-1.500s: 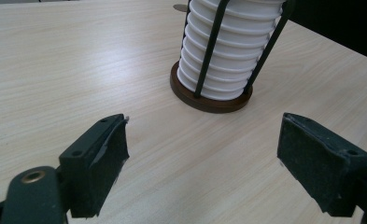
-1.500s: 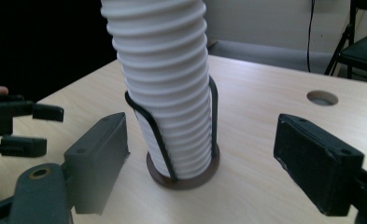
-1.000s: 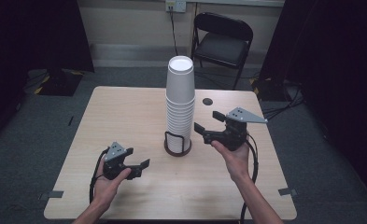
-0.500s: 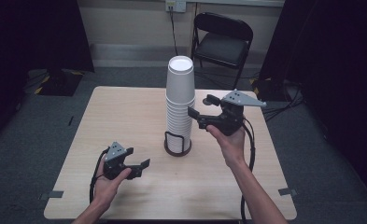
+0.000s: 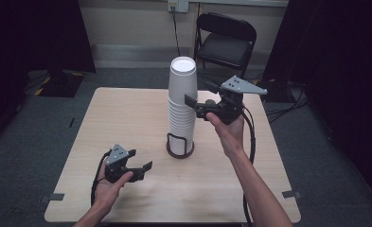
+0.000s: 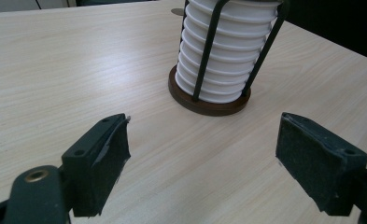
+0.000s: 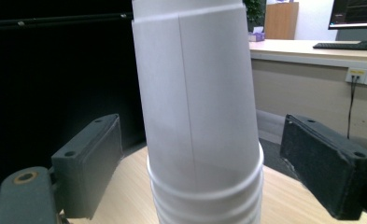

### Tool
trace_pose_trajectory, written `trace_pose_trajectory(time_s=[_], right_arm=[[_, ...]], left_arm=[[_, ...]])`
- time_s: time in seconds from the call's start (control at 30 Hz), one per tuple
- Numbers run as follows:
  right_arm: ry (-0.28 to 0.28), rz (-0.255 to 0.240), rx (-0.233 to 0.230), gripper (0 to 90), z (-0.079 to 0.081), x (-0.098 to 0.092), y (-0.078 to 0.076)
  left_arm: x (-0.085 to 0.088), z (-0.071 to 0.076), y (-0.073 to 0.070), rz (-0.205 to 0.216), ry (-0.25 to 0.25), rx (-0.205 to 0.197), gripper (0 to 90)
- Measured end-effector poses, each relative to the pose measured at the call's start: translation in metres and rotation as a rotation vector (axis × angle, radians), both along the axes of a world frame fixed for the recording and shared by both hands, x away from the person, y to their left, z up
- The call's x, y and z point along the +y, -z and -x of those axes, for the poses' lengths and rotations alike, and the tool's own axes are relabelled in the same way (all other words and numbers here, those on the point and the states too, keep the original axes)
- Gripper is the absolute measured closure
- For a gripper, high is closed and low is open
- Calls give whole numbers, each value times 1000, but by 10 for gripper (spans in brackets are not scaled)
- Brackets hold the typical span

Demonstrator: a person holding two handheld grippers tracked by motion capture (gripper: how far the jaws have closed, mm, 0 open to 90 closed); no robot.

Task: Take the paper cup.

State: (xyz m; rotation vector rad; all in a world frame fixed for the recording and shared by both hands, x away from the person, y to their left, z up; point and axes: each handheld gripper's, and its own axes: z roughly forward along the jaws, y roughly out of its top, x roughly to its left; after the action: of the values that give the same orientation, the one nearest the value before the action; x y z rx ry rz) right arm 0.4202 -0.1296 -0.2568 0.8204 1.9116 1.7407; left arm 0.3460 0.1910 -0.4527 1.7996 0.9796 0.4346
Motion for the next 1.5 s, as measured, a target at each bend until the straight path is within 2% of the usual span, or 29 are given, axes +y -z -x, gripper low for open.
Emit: trace_pose_trajectory(time_s=[0.17,0.27,0.47,0.67,0.73,0.9,1.07,1.1,1.33,1.37,1.5], right_arm=[[-6,0,-8,128,-12,7,-7],[-3,8,5,128,-18,11,-10],[3,19,-10,120,-24,18,-11],[-7,34,4,117,-30,26,-11],[-14,27,11,110,-34,30,-9],[-3,65,26,120,-39,40,-3],[6,77,46,115,-44,46,2],[12,93,42,113,-45,48,4],[19,95,56,103,-46,50,8],[28,115,53,106,-46,52,9],[35,119,45,112,-45,52,9]], left_arm=[[-1,-1,1,1,6,0,171],[-1,-2,1,6,5,7,171],[-1,-2,3,0,-1,21,167],[1,0,3,1,-2,19,167],[1,-1,2,-1,-6,17,167],[-1,-1,2,-4,-1,15,166],[1,-1,2,8,-11,14,159],[2,-1,2,10,5,19,160],[0,-1,3,1,17,18,165],[0,-1,3,1,18,21,166],[-1,-1,3,0,18,19,168]])
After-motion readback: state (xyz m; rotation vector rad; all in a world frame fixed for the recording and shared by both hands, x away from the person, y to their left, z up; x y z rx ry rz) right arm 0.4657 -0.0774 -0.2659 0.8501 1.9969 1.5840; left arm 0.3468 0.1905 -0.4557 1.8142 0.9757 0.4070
